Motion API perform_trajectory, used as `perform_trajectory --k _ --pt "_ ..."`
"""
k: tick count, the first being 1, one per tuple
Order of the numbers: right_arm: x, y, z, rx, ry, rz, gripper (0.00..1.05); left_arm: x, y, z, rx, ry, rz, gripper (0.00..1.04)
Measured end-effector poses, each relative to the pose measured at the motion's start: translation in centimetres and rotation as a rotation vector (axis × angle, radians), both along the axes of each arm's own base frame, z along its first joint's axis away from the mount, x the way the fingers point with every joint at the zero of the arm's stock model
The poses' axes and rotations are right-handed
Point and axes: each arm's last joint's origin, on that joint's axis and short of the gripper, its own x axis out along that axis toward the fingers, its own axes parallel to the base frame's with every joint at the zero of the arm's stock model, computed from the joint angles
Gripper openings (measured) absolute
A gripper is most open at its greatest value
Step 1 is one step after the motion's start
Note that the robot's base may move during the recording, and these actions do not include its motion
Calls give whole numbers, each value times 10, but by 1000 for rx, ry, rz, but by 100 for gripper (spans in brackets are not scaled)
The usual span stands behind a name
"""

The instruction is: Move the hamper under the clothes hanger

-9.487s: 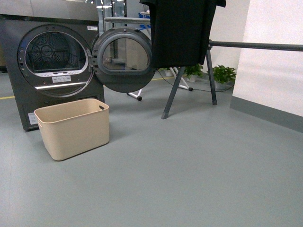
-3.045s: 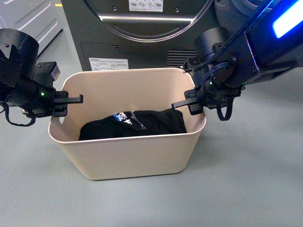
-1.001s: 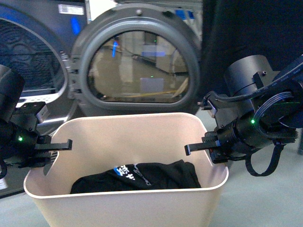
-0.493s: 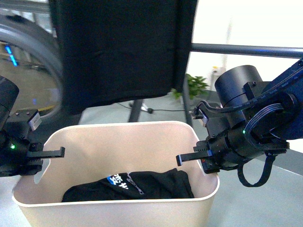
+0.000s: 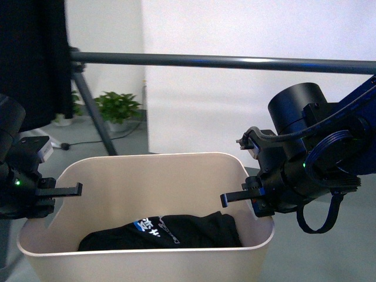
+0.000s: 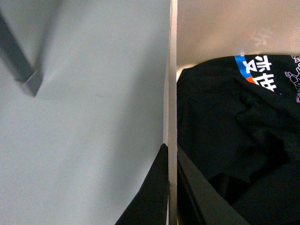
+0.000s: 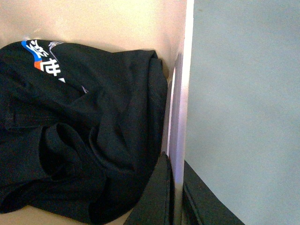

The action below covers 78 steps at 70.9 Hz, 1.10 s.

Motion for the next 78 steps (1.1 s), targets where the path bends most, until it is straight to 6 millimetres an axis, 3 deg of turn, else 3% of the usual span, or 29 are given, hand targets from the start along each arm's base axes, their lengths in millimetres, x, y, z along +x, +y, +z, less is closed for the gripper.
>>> perform_trajectory --k 18,33,55,78 --pt "0 0 0 0 0 0 3 0 0 0 -1 0 -1 4" --pt "3 -12 0 -13 -3 -40 3 0 -13 0 -19 -1 -47 4" --pt "-2 6 0 6 2 21 3 0 6 0 5 0 18 4" --pt "0 -1 0 -2 -1 -4 3 0 -1 0 -2 0 -4 4"
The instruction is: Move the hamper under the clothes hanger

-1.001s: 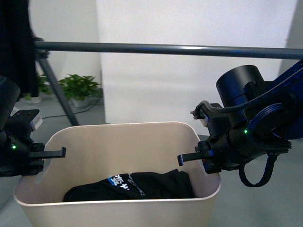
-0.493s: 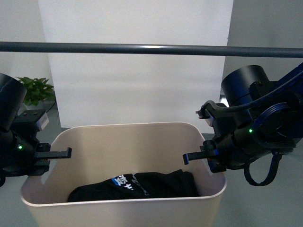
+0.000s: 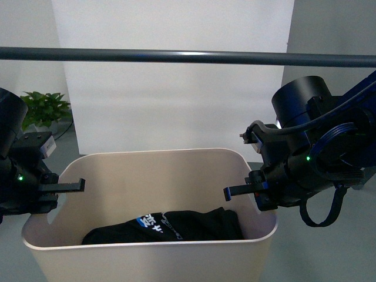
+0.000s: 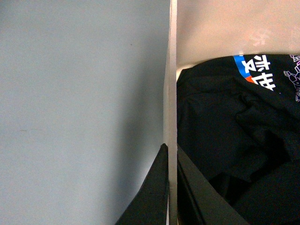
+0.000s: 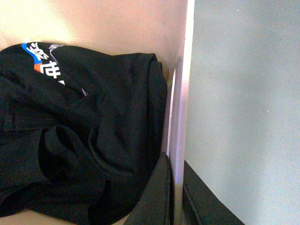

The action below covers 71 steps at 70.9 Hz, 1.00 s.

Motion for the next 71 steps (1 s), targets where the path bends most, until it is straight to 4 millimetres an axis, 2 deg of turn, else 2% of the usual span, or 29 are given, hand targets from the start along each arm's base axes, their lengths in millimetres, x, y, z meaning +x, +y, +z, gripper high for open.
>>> perform_trajectory --k 35,44,56,71 --pt "0 1 0 0 0 3 3 0 1 0 4 2 7 4" --pt "-1 2 2 13 80 -55 3 0 1 2 -2 151 39 4" --pt "-5 3 -3 63 183 -158 3 -1 -2 -8 1 224 26 4" --pt "-1 -2 -23 71 216 -211 3 7 -11 -27 16 238 -4 4"
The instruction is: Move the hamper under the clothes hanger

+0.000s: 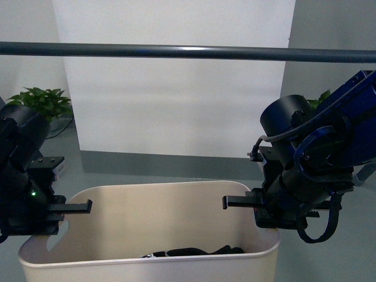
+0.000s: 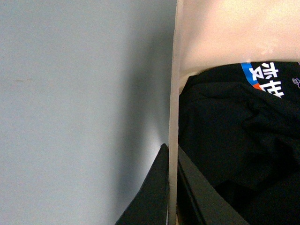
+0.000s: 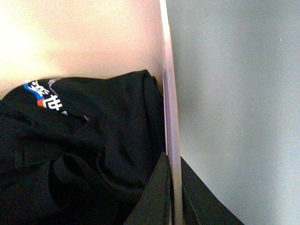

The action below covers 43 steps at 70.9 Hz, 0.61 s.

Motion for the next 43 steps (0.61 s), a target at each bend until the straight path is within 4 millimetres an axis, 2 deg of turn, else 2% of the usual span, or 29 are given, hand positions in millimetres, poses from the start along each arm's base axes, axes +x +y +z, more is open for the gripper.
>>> perform_trajectory --k 20,43 --pt "9 -9 -26 -11 8 -69 3 25 -17 -11 33 -56 -69 4" --pt "26 -13 -52 -35 -3 -121 3 46 -33 -40 44 -49 -99 4"
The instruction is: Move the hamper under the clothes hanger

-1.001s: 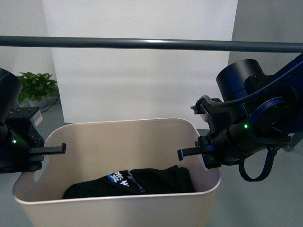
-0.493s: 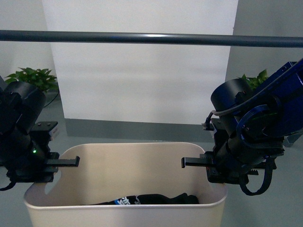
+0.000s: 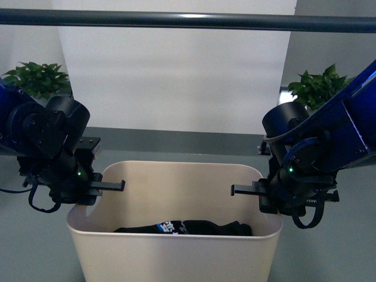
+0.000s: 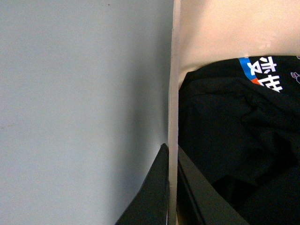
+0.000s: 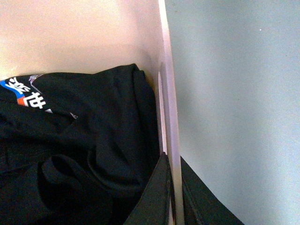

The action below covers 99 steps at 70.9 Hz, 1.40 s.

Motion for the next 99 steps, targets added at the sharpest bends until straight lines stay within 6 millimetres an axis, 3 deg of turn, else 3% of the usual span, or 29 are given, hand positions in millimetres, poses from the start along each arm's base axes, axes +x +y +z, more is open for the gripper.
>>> perform_trajectory --k 22,50,99 --pt "14 -3 -23 -30 -28 -38 3 11 -13 -22 -21 -24 7 4" --pt "17 -4 -44 -36 -62 -49 3 11 -17 -53 -52 -12 39 4" --pt "1 -1 -62 -34 13 -56 3 5 -17 -58 -34 43 43 4"
